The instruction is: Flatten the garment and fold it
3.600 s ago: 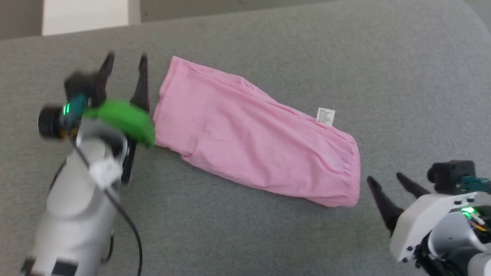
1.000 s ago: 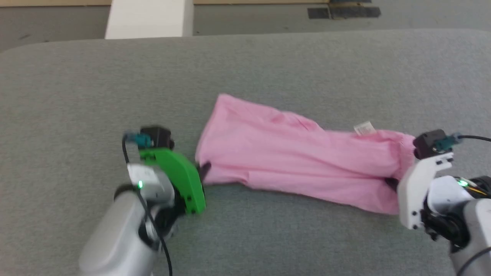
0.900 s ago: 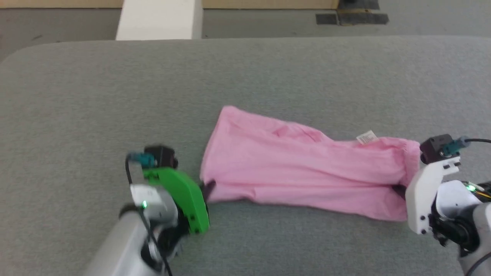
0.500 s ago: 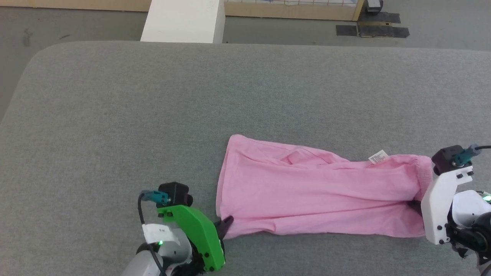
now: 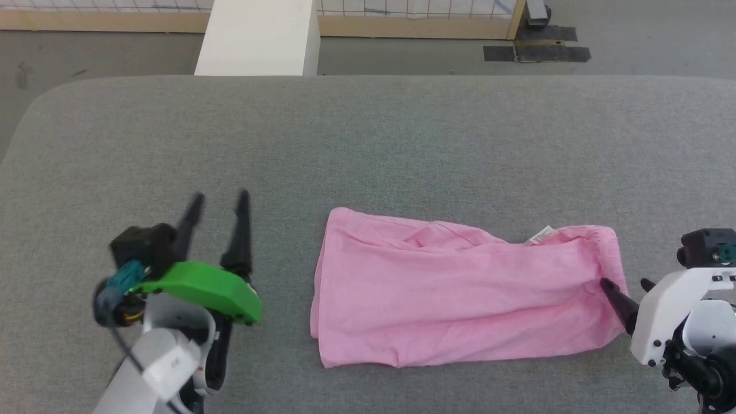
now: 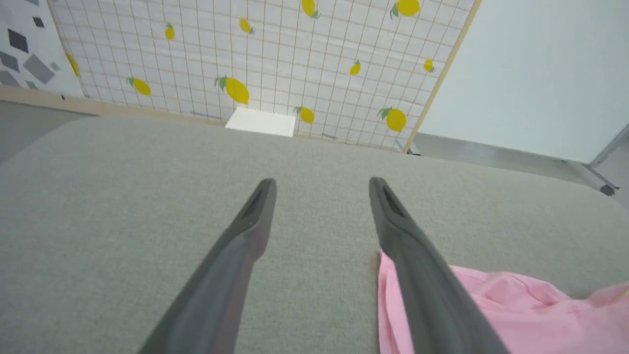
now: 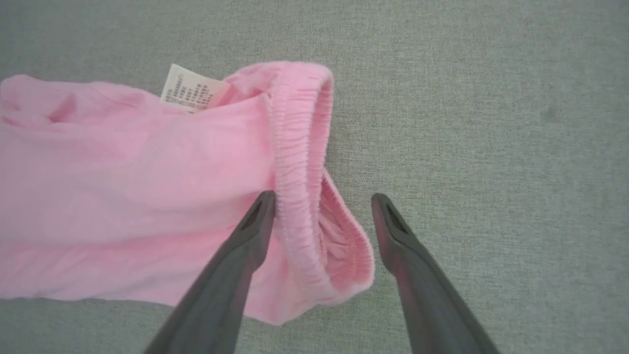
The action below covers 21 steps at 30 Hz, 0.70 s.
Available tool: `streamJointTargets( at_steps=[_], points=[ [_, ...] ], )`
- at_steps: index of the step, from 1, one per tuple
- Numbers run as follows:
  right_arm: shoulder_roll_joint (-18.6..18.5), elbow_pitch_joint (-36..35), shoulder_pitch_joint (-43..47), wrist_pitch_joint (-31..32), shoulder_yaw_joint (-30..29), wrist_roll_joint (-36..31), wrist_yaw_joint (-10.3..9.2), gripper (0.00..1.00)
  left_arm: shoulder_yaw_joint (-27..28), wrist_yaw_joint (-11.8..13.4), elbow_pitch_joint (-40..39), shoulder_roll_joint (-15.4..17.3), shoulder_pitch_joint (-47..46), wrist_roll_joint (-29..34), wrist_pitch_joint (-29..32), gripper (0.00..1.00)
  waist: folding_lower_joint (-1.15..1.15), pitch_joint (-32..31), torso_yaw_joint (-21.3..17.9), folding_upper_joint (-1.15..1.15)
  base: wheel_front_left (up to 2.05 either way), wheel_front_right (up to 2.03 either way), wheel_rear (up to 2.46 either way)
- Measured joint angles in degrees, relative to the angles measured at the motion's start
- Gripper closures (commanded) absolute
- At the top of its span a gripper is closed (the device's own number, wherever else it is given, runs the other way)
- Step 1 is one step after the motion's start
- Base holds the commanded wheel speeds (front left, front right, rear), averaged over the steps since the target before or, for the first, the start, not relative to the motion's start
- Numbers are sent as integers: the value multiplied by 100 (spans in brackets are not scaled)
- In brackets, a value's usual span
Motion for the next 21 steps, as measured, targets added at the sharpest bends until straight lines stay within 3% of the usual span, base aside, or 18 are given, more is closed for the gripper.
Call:
streamJointTargets(
  at_steps=[1, 2, 3, 8, 17, 18, 19, 20, 21],
  points=[
    [52, -59, 25, 1, -38, -87, 0, 0, 41, -26, 45, -1, -14, 112, -313, 0, 0, 10, -5, 0, 0, 0, 0],
    [148, -160, 30, 104, -69, -266, 0, 0, 134, -47, 242, -4, -15, 358, -1028, 0, 0, 52, -15, 0, 0, 0, 0],
    [156, -164, 21, 152, -65, -290, 0, 0, 177, -46, 263, -13, -11, 423, -1100, 0, 0, 67, -14, 0, 0, 0, 0],
    [52, 180, -302, 550, 178, -478, 0, 0, 567, -67, -73, -166, 3, 912, -1192, 0, 0, 203, -3, 0, 0, 0, 0],
    [-398, 1101, -955, 943, 717, -491, 0, 0, 950, -393, -369, -642, 126, 1536, -1210, 0, 0, 468, 108, 0, 0, 0, 0],
    [-434, 1156, -1011, 1020, 736, -390, 0, 38, 1001, -435, -363, -692, 135, 1578, -1210, 0, 0, 484, 123, 0, 0, 0, 0],
    [-468, 1182, -1039, 1044, 744, -293, 0, 87, 1039, -475, -356, -735, 141, 1606, -1210, 0, 0, 495, 134, 0, 0, 0, 0],
    [-490, 1202, -1052, 1033, 732, -254, 1, 100, 1070, -505, -350, -762, 146, 1622, -1210, 0, 0, 500, 139, 0, 0, 0, 0],
    [-508, 1237, -1068, 1035, 722, -200, 2, 100, 1110, -541, -339, -798, 154, 1644, -1210, 0, 0, 501, 140, 0, 0, 0, 0]
  ],
)
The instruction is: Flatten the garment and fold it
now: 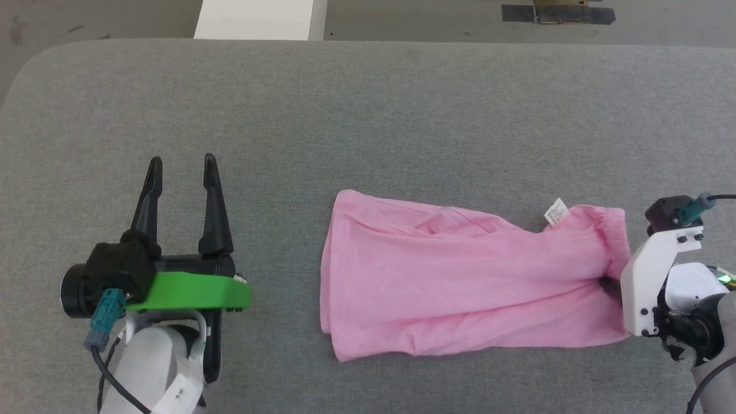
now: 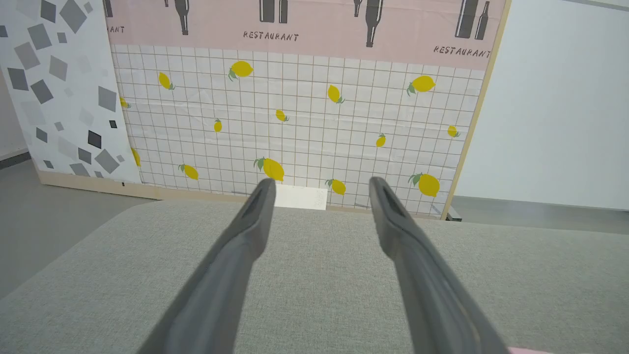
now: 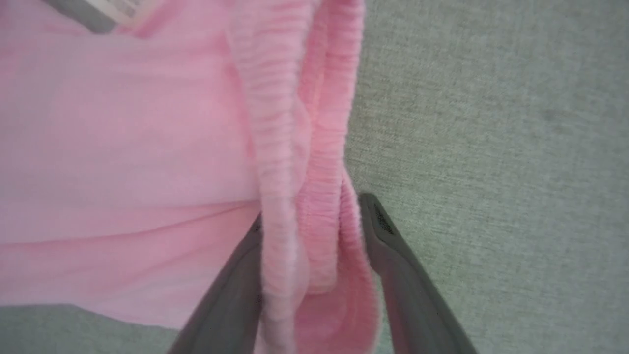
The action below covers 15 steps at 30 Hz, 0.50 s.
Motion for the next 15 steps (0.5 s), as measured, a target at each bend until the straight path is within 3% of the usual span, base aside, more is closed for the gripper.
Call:
streamJointTargets(
  at_steps=[5, 11, 15],
  points=[
    [-102, 157, -30, -46, -312, 104, 2, 100, 175, -171, 37, -149, 91, 68, 0, 0, 0, -48, -15, 0, 0, 0, 0],
    [-690, 614, -27, -180, -1202, -266, 0, 100, 331, -368, 86, -294, 120, 223, 0, 0, 0, -115, 0, 0, 0, 0, 0],
    [-772, 671, -25, -183, -1294, -416, 0, 100, 428, -468, 155, -355, 147, 279, 0, 0, 0, -178, -4, 0, 0, 0, 0]
  ],
)
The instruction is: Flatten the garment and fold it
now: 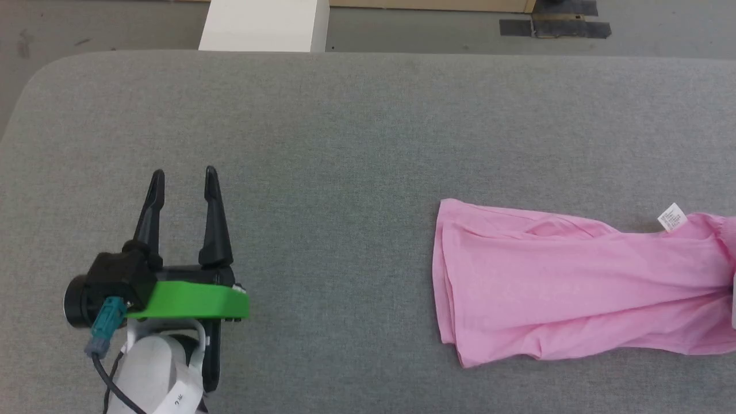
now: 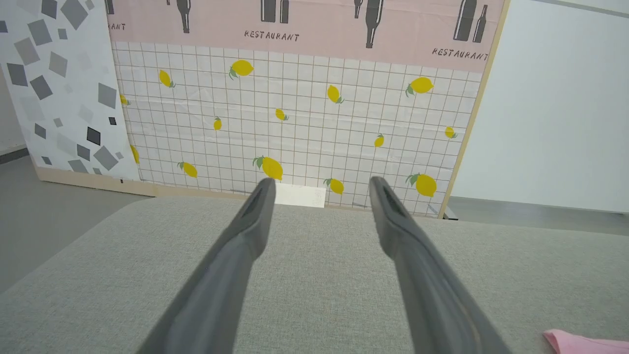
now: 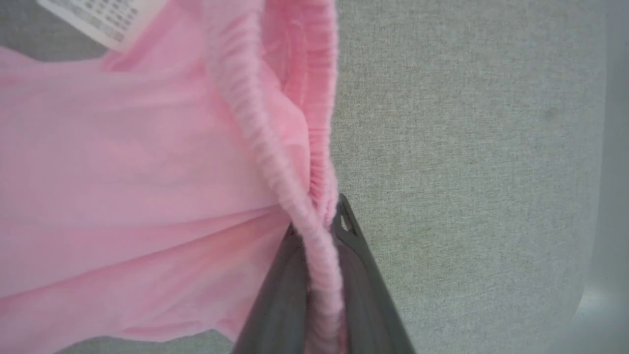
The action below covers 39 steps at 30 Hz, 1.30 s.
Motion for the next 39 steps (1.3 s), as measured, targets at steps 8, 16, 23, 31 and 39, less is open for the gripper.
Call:
streamJointTargets(
  at_steps=[8, 16, 23, 31, 39],
  points=[
    [-293, -1634, 615, 958, 730, 461, 0, 100, 104, -145, 91, -141, 201, 64, 0, 0, 0, -238, 7, 0, 0, 0, 0],
    [342, -3196, 999, 1577, 1313, 936, -1, 100, 182, -205, 80, -232, 279, 113, 0, 0, 0, -349, 12, 0, 0, 0, 0],
    [981, -2766, 488, 1369, 2142, 755, -2, 100, 114, -293, 111, -314, 259, 123, 0, 0, 0, -297, 156, 0, 0, 0, 0],
    [1307, -1898, -170, 1168, 2925, 623, -2, 100, 58, -305, 156, -344, 232, 108, -1, 0, 0, -191, 374, 0, 0, 0, 0],
    [1299, -1842, -441, 823, 3416, 799, -2, 0, 121, -304, 193, -356, 239, 92, -1, 0, 0, -131, 372, 0, 0, 0, 0]
  ],
)
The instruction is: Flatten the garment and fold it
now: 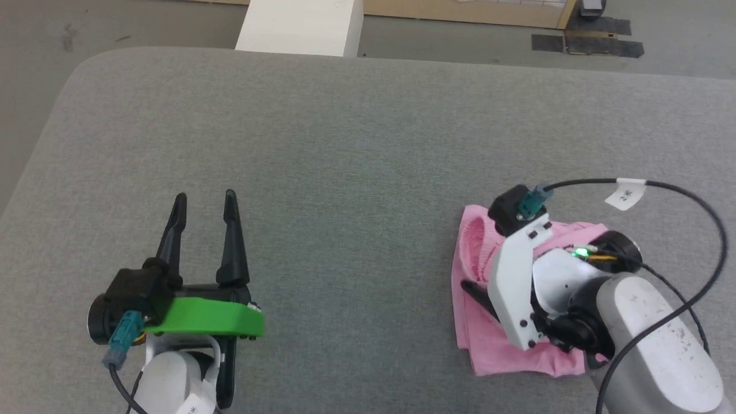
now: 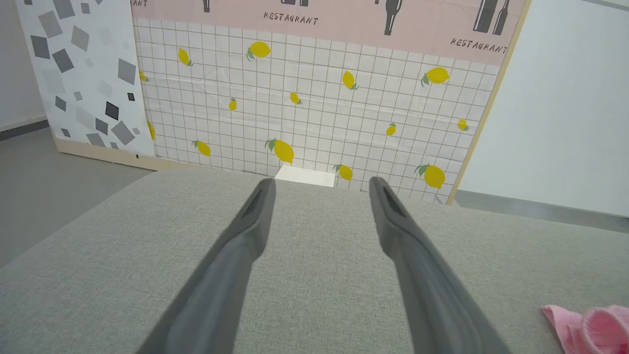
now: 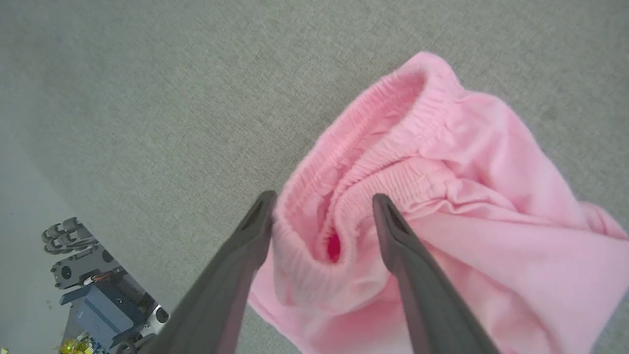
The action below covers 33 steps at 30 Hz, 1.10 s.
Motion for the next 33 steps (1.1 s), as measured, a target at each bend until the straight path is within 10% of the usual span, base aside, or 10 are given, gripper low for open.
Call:
streamJointTargets(
  at_steps=[15, 27, 28, 29, 30, 33],
  points=[
    [-135, -692, 767, -1151, -2237, -753, 0, 0, 199, -45, -16, -12, 0, 252, -3, 0, 0, -141, -457, 0, 0, 0, 0],
    [216, 583, 1224, -1544, -1942, -837, 0, 0, 91, -49, 3, -14, -1, 277, -3, 0, 0, -61, -448, 0, 0, 0, 0],
    [212, 681, 1214, -1544, -1930, -837, 0, 14, 99, -49, 3, -14, -1, 277, -3, 0, 0, -62, -450, 0, 0, 0, 0],
    [192, 768, 1199, -1552, -1908, -837, 0, 68, 103, -49, 8, -14, -1, 277, -3, 0, 0, -69, -453, 0, 0, 0, 0],
    [172, 827, 1163, -1582, -1879, -829, 0, 87, 118, -49, 9, -14, 1, 278, -3, 0, 0, -75, -462, 0, 0, 0, 0],
    [52, 925, 1015, -1595, -1704, -770, 1, 100, 185, -45, -2, -15, 21, 286, -3, 0, 0, -84, -539, 0, 0, 0, 0]
  ],
)
